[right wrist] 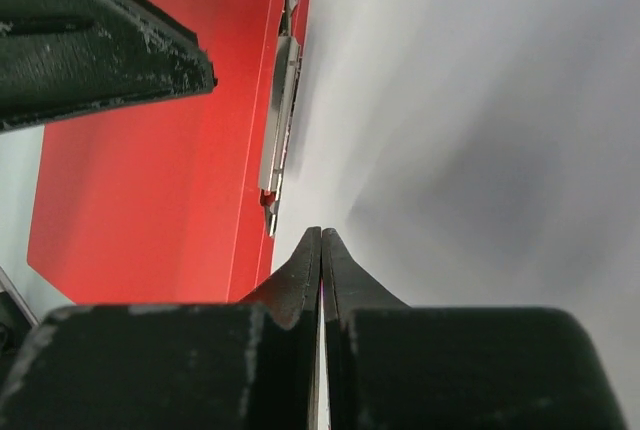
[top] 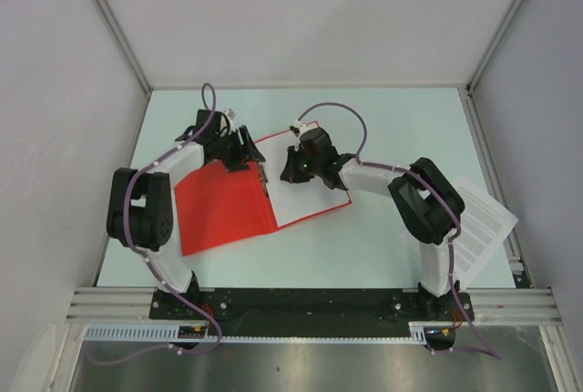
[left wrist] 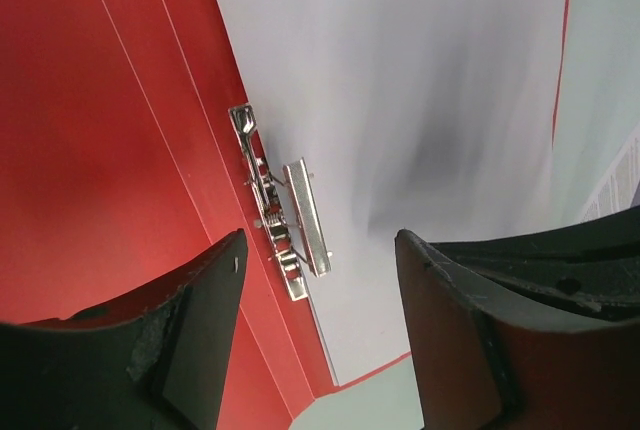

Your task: Put the files into the folder

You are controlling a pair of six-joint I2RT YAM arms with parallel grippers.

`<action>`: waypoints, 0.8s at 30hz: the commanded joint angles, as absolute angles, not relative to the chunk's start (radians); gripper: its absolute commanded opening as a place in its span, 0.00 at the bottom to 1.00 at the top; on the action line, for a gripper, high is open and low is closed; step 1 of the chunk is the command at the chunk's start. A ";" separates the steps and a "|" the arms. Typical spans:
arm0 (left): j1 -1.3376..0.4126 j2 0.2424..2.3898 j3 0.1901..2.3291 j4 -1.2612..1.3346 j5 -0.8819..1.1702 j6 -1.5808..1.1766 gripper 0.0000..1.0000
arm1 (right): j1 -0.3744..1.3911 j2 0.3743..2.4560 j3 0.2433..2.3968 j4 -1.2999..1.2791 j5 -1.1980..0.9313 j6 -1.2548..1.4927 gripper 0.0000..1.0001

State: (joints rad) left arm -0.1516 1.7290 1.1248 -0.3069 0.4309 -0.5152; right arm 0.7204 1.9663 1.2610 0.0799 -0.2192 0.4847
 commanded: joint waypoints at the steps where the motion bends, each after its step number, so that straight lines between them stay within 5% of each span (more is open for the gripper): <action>1: -0.141 1.782 1.203 -0.291 0.451 -0.515 0.66 | 0.719 2.006 1.276 0.101 -0.224 0.457 0.00; 24: -0.143 1.928 1.315 -0.264 0.388 -0.534 0.59 | 0.690 2.164 1.247 0.107 -0.281 0.506 0.00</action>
State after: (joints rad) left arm -0.1509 1.9003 1.2594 -0.2806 0.4252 -0.5335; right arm 0.6998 2.0964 1.2667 0.1410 -0.2840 0.4950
